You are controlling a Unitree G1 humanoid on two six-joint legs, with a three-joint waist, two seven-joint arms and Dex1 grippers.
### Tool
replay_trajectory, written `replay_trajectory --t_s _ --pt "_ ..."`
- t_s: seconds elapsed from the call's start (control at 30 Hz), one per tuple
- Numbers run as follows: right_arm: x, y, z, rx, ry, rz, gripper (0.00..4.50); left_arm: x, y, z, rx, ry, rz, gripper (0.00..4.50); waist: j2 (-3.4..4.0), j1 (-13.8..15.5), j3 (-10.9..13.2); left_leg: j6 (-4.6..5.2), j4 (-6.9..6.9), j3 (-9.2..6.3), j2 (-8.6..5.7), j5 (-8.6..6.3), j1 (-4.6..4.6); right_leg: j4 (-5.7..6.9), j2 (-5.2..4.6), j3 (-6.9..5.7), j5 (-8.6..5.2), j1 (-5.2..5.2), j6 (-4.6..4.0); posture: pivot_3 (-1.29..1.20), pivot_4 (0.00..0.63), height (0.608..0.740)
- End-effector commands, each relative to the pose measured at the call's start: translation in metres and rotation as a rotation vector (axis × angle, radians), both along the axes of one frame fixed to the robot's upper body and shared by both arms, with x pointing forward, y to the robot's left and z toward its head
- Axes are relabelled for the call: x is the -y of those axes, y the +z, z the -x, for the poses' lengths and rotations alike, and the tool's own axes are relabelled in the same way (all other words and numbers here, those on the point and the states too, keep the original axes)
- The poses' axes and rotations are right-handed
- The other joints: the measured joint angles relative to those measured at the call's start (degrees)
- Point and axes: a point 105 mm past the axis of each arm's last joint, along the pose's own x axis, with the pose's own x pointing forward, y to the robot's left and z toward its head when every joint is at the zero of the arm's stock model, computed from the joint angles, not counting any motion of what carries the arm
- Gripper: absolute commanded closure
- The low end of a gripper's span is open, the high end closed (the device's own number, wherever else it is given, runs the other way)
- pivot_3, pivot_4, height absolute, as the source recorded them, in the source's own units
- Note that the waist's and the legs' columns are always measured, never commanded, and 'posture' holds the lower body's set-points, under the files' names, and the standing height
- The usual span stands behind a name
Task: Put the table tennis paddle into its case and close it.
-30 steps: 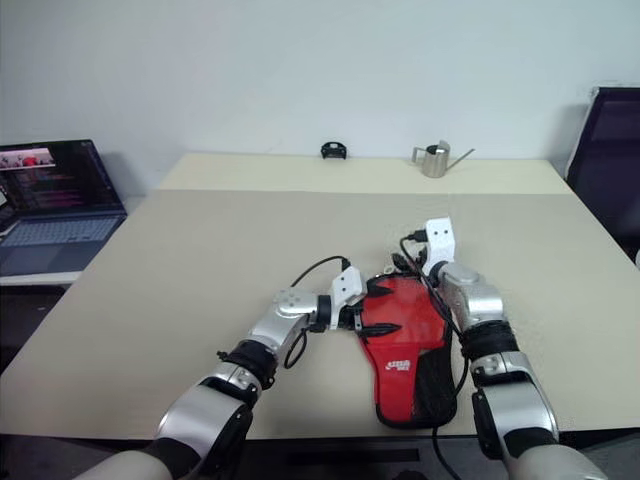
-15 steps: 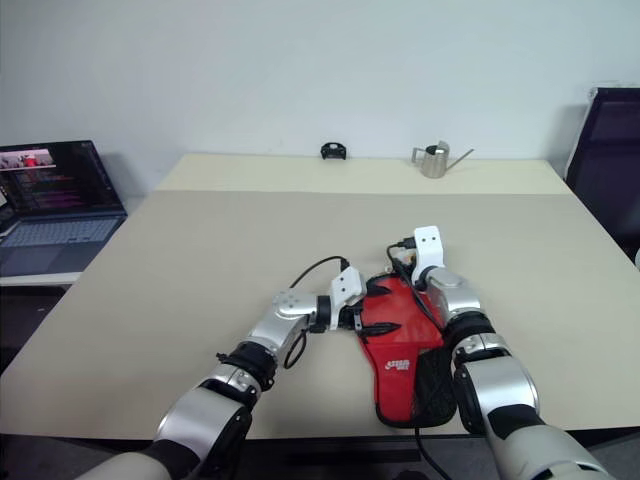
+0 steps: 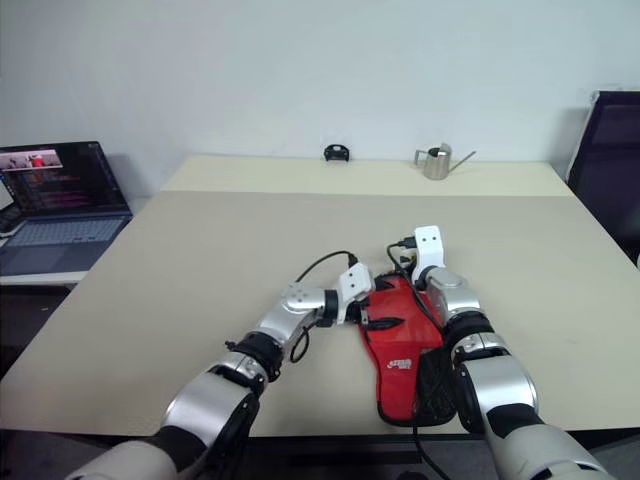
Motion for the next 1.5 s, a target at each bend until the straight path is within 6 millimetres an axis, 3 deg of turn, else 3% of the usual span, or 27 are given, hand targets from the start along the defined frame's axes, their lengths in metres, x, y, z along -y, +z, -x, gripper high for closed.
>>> replay_trajectory --t_s 0.03,0.23,0.43,0.93,1.23,1.5 --pt "-0.001 0.018 -0.003 0.054 -0.004 -0.014 3.84 -0.004 -0.036 0.010 -0.070 -0.001 -0.129 0.29 0.01 0.0 0.0 0.00 0.02 0.00 0.00 0.00 0.00 0.00 0.00 0.00 0.01 0.01 0.00 0.00 0.150 0.740" --pt "-0.001 0.019 -0.002 0.055 -0.002 -0.021 3.84 -0.015 -0.060 0.023 -0.132 -0.041 -0.199 0.29 0.02 0.0 -0.1 0.01 0.05 -0.01 0.00 0.00 0.01 0.01 0.00 0.00 0.03 0.02 0.00 0.00 0.150 0.740" --pt "0.011 0.022 -0.002 0.052 -0.024 -0.010 3.85 -0.027 -0.075 0.028 -0.173 -0.027 -0.246 0.29 0.03 -0.2 -0.3 0.01 0.02 -0.01 0.02 0.00 0.04 0.01 0.01 0.00 0.03 0.03 0.00 0.00 0.150 0.740" --pt "0.053 0.032 0.006 0.053 -0.105 0.032 3.85 -0.027 -0.091 0.037 -0.216 -0.027 -0.275 0.29 -0.01 -0.1 -0.7 0.03 -0.15 0.01 0.02 -0.01 0.36 -0.09 0.02 0.02 0.02 0.33 0.00 0.00 0.150 0.740" --pt "0.098 0.044 0.032 0.046 -0.214 0.092 3.85 -0.024 -0.091 0.035 -0.209 -0.015 -0.284 0.29 0.00 0.1 -0.7 0.08 -0.41 0.01 0.01 -0.04 0.88 -0.35 0.01 0.02 -0.01 0.87 0.01 0.00 0.150 0.740" --pt "0.096 0.039 0.081 -0.020 -0.156 0.162 3.85 -0.019 -0.090 0.034 -0.199 -0.015 -0.291 0.29 0.03 0.7 -0.9 0.10 -0.41 -0.01 -0.01 -0.05 0.87 -0.41 0.02 -0.01 -0.02 0.91 0.03 0.00 0.150 0.740"
